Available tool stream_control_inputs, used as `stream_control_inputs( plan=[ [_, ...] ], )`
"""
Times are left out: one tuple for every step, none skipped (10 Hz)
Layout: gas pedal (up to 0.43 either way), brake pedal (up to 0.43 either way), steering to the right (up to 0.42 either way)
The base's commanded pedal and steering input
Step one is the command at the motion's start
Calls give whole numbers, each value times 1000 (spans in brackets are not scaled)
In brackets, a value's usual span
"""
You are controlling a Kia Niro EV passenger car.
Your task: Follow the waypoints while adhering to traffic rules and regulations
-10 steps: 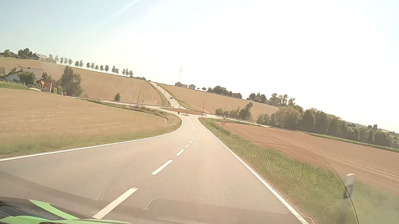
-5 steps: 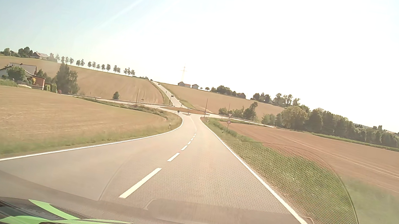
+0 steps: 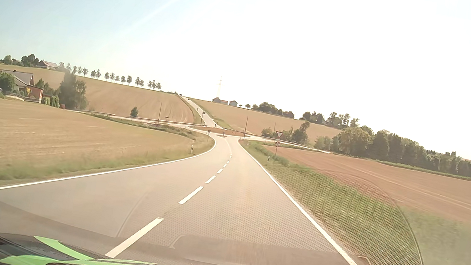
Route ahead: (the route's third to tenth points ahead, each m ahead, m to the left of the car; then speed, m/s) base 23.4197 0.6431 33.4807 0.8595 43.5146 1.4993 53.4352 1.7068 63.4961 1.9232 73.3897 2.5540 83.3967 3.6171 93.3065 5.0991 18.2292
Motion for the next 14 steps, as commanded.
stream_control_inputs(
  plan=[
    [79,0,-6],
    [79,0,-6],
    [79,0,-6],
    [87,0,-6],
    [59,0,-5],
    [0,0,-6],
    [0,0,-6],
    [0,0,-5],
    [0,0,-6],
    [0,0,-6],
    [0,0,-5],
    [0,0,-6],
    [0,0,-6],
    [0,0,-6]
  ],
)
